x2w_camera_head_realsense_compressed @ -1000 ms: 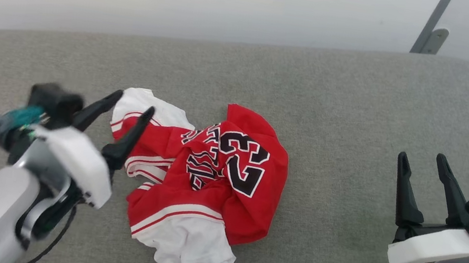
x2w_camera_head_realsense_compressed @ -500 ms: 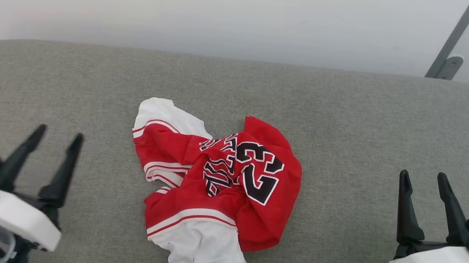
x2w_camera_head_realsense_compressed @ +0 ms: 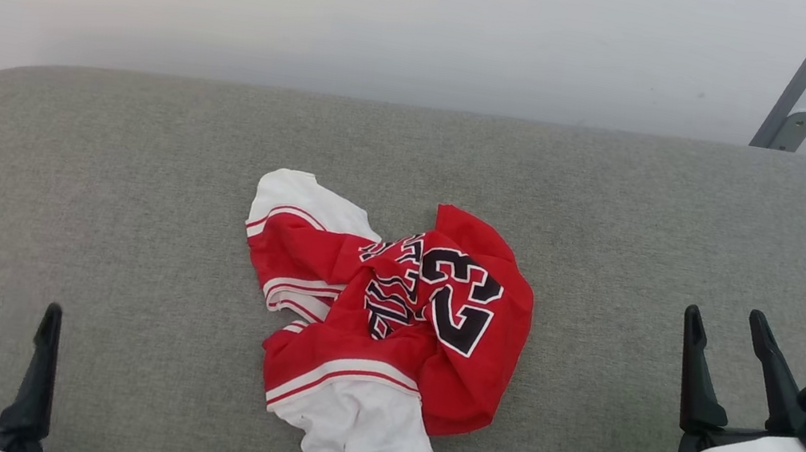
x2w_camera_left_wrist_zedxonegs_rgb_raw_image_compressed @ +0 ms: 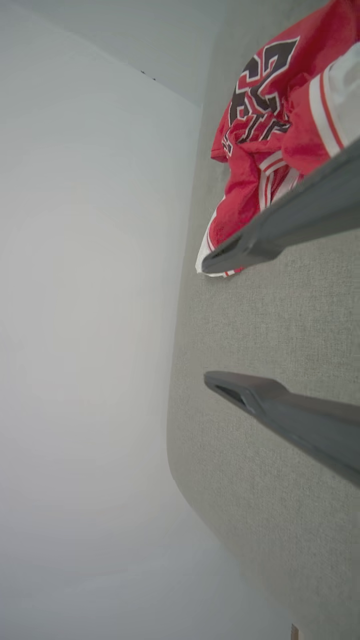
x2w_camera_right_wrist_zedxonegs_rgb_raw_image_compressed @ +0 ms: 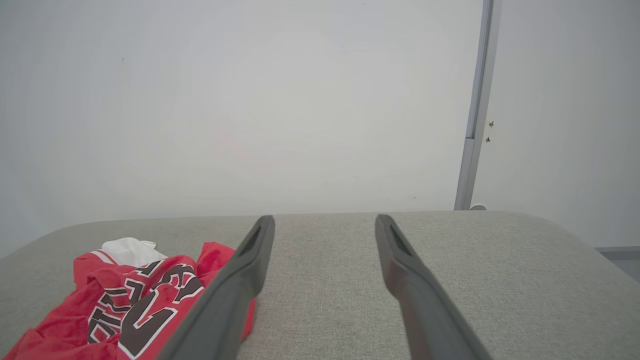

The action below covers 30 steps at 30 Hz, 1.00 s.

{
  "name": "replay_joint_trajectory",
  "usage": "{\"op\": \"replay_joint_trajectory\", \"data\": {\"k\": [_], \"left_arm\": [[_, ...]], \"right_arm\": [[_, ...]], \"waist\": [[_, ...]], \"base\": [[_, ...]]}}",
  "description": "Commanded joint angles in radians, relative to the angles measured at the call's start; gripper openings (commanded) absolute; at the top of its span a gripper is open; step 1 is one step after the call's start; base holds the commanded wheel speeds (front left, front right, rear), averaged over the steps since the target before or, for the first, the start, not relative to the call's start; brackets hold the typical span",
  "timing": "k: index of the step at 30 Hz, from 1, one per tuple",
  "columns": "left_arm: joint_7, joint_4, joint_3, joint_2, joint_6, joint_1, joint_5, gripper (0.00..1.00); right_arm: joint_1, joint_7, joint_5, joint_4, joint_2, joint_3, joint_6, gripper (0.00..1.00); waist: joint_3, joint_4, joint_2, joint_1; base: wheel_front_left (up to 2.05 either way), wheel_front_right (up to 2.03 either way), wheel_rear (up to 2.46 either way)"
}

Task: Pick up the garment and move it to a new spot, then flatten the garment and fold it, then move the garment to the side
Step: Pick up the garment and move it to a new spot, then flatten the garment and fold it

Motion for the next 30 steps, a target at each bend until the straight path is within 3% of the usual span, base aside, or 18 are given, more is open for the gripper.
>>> {"op": "replay_joint_trajectory", "data": {"k": [1,8,18,30], "left_arm": [[-0.005,0.004,0.029,-0.029,-0.028,0.023,0.026,1.00],[-0.005,0.014,0.108,-0.119,-0.094,0.059,0.091,1.00],[-0.005,0.026,0.133,-0.197,-0.122,0.070,0.147,1.00],[-0.005,0.020,0.096,-0.186,-0.124,0.062,0.172,1.00]], "right_arm": [[0.008,-0.002,-0.005,-0.006,-0.002,-0.003,0.000,1.00],[0.022,-0.004,-0.009,-0.008,0.004,-0.012,0.000,1.00],[0.028,-0.005,-0.008,-0.009,0.010,-0.008,0.000,1.00],[0.039,0.024,0.013,-0.004,0.002,0.040,0.000,1.00]], "waist": [[0.001,0.005,0.0000,0.0000],[-0.007,0.022,0.0000,0.0000],[-0.015,0.029,0.0000,0.0000],[-0.018,0.038,0.0000,0.0000]], "base": [[0.00,0.00,0.00],[0.00,0.00,0.00],[0.00,0.00,0.00],[0.00,0.00,0.00]]}}
